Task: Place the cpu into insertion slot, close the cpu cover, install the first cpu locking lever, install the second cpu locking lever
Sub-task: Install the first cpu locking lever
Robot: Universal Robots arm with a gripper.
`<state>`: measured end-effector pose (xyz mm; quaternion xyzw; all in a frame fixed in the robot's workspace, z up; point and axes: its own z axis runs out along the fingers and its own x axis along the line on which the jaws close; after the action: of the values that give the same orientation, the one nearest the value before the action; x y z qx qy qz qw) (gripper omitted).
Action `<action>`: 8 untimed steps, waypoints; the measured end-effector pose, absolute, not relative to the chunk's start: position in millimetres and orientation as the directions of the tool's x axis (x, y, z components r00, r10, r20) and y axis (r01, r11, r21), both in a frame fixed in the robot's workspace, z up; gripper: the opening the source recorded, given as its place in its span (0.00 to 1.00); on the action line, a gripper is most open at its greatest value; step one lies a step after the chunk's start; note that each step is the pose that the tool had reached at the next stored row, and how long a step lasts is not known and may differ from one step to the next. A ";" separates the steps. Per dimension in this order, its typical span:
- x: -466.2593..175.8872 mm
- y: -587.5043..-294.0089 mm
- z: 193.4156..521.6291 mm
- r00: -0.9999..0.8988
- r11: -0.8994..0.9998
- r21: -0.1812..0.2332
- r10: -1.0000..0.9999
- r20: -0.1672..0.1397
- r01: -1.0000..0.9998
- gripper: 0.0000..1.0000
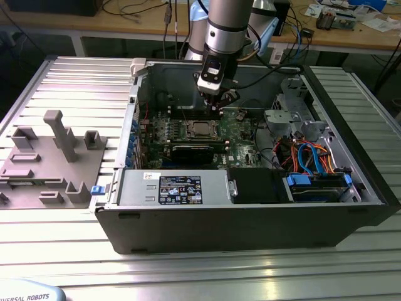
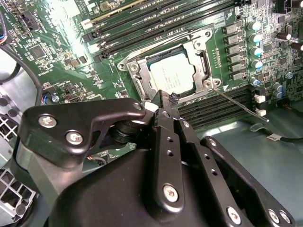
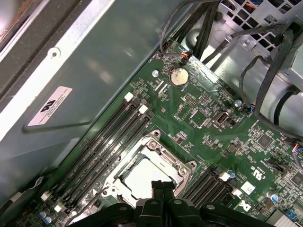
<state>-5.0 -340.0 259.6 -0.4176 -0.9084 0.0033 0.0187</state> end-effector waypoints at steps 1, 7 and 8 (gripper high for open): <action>-5.0 -340.0 259.6 -0.652 0.653 -0.022 0.758 0.031 0.757 0.11; -5.0 -340.0 259.6 -0.664 0.665 -0.022 0.747 0.031 0.747 0.11; -5.0 -340.0 259.6 -0.665 0.666 -0.022 0.746 0.031 0.746 0.11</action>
<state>-5.0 -340.0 259.6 -0.4086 -0.9125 0.0035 0.0186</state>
